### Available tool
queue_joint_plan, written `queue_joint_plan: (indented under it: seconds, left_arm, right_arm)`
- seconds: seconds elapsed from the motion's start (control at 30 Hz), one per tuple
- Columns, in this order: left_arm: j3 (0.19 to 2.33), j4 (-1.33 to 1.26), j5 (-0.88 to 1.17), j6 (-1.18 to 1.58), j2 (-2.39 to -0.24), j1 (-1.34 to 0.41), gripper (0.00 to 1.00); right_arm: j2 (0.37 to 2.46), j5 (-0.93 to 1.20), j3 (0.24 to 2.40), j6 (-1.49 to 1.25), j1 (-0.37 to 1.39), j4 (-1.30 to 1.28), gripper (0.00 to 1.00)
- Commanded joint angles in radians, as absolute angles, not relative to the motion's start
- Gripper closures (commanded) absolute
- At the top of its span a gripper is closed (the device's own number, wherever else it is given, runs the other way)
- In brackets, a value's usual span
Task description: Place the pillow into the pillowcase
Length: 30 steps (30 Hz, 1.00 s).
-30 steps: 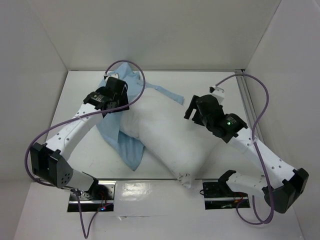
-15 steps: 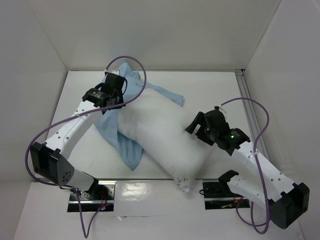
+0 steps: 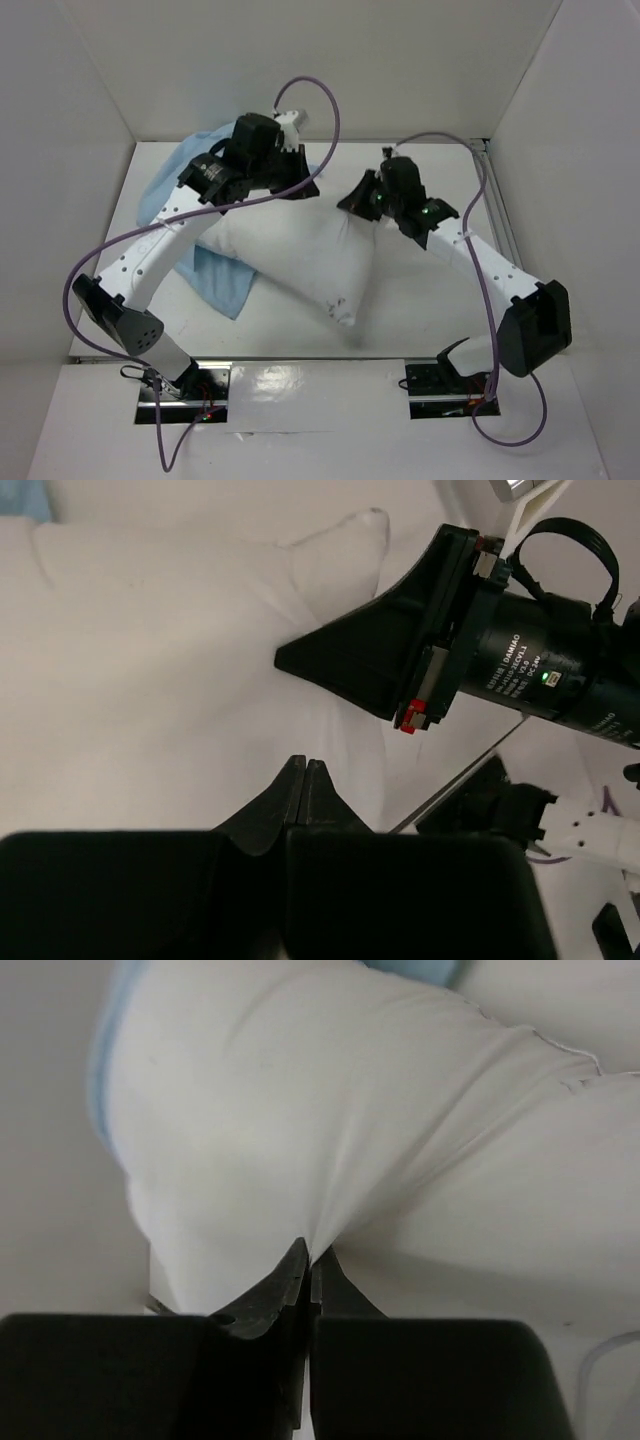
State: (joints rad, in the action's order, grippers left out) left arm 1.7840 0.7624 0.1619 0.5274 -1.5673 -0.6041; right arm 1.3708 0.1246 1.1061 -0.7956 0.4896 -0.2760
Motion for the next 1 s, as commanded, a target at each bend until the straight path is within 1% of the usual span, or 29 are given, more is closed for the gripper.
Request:
queue_joint_plan:
  seconds: [0.0,0.07,0.1,0.13,0.2,0.23,0.27,0.3,0.33,0.37,0.4,0.43,0.47,0.53,0.57,0.73,0.8,0.83,0.87,0.97]
  left_arm:
    - [2.001,0.785,0.136,0.503,-1.568,-0.597,1.0]
    - [2.035,0.846,-0.008,0.485,-1.58,-0.588,1.0]
    - [2.036,0.886,-0.147,0.46,-1.58,-0.575,1.0]
    - [2.023,0.903,-0.222,0.46,-1.58,-0.575,1.0]
    - [1.99,0.917,-0.373,0.46,-1.58,-0.542,0.75]
    - [1.935,0.929,-0.514,0.46,-1.58,-0.541,0.53]
    - [1.909,0.93,-0.558,0.45,-1.571,-0.511,0.32]
    - [1.887,0.93,-0.578,0.449,-1.571,-0.496,0.17]
    - [1.855,0.93,-0.562,0.449,-1.571,-0.477,0.12]
    - [1.836,0.93,-0.542,0.449,-1.571,-0.445,0.09]
    - [1.816,0.93,-0.525,0.465,-1.58,-0.431,0.07]
    - [1.771,0.93,-0.496,0.478,-1.58,-0.42,0.05]
    - [1.747,0.911,-0.495,0.494,-1.58,-0.411,0.05]
    - [1.712,0.911,-0.506,0.515,-1.591,-0.399,0.05]
    - [1.692,0.911,-0.526,0.515,-1.603,-0.39,0.07]
    - [1.649,0.92,-0.63,0.526,-1.635,-0.367,0.14]
    - [1.64,0.92,-0.63,0.526,-1.666,-0.344,0.14]
    - [1.64,0.92,-0.63,0.526,-1.678,-0.327,0.17]
    - [1.64,0.92,-0.621,0.526,-1.693,-0.318,0.17]
    - [1.64,0.92,-0.612,0.535,-1.729,-0.305,0.23]
  right_arm:
    - [1.35,0.138,1.328,-0.651,0.434,-0.204,1.0]
    - [1.338,0.138,1.326,-0.631,0.425,-0.23,1.0]
    - [1.329,0.138,1.301,-0.63,0.425,-0.23,1.0]
    - [1.318,0.147,1.234,-0.63,0.425,-0.23,1.0]
    - [1.299,0.182,1.166,-0.643,0.413,-0.219,1.0]
    - [1.286,0.183,1.138,-0.643,0.413,-0.219,1.0]
    - [1.273,0.183,1.096,-0.643,0.413,-0.219,1.0]
    - [1.273,0.183,1.08,-0.643,0.413,-0.233,1.0]
    - [1.263,0.183,1.066,-0.643,0.413,-0.233,0.94]
    - [1.262,0.169,1.055,-0.632,0.413,-0.267,0.8]
    - [1.253,0.14,1.055,-0.623,0.413,-0.285,0.44]
    - [1.253,0.121,1.055,-0.603,0.413,-0.304,0.31]
    - [1.253,0.073,1.055,-0.603,0.413,-0.351,0.25]
    - [1.253,0.043,1.064,-0.58,0.404,-0.388,0.2]
    - [1.253,0.043,1.065,-0.58,0.391,-0.399,0.18]
    - [1.207,0.055,1.042,-0.569,0.341,-0.429,0.17]
    - [1.198,0.067,1.017,-0.569,0.322,-0.43,0.17]
    - [1.198,0.078,1.017,-0.569,0.308,-0.43,0.17]
    - [1.198,0.078,1.005,-0.569,0.299,-0.43,0.17]
    - [1.189,0.087,0.996,-0.56,0.288,-0.44,0.17]
